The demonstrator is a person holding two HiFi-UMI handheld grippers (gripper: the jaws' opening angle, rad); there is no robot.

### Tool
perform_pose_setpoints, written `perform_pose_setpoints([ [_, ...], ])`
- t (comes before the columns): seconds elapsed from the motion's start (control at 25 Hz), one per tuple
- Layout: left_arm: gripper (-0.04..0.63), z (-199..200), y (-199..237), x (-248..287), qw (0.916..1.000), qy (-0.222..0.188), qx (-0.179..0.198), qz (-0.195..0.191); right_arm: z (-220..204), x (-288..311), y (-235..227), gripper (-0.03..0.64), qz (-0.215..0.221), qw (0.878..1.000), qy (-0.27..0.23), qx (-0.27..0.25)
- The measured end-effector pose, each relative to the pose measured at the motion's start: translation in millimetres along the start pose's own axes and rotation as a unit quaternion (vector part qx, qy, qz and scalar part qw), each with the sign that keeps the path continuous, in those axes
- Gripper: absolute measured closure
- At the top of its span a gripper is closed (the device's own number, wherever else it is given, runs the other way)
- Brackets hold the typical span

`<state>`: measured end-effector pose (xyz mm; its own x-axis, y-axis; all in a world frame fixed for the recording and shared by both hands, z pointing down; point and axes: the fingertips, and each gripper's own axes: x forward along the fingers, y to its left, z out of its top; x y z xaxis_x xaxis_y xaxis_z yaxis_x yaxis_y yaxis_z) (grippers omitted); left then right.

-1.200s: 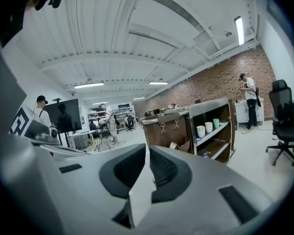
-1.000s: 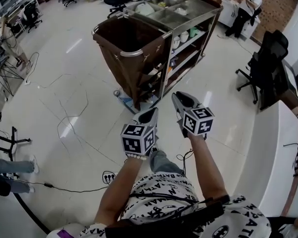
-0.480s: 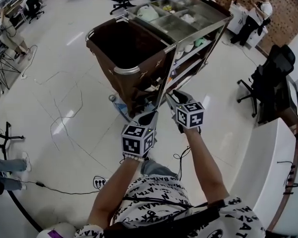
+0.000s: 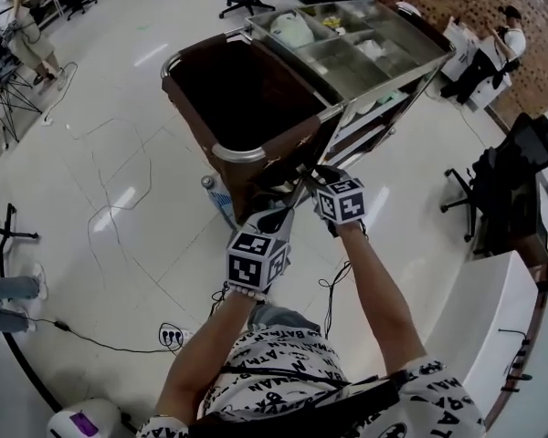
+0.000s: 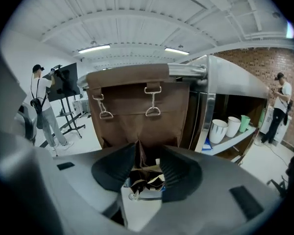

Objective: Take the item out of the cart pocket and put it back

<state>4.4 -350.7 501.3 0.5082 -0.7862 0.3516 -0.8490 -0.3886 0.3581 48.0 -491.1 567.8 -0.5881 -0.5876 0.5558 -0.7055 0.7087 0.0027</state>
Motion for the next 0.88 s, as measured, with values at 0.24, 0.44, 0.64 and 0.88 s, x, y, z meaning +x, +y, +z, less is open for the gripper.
perform_pose_setpoints([
  [0.24,0.595,6.2,33.5,30.1,0.9994,0.001,-0.027,0.020,-6.7,54.0,-13.5,0.422,0.021,0.998,0.055,-0.032],
  [0.44,0.595,8.1,54.2,45.7,0.9985,-0.002,-0.043,0.034,-13.0,78.2,-16.1,0.422,0.034,0.994,0.087,-0.063],
  [0.64,0.595,8.5,64.4,50.2,0.9978,-0.006,-0.052,0.040,-22.7,96.1,-26.2,0.422,0.019,0.987,0.132,-0.090],
  [0.88,0.595,5.7,70.1,54.6,0.9975,0.001,-0.056,0.042,-36.3,100.7,-26.0,0.422,0.009,0.980,0.156,-0.123],
])
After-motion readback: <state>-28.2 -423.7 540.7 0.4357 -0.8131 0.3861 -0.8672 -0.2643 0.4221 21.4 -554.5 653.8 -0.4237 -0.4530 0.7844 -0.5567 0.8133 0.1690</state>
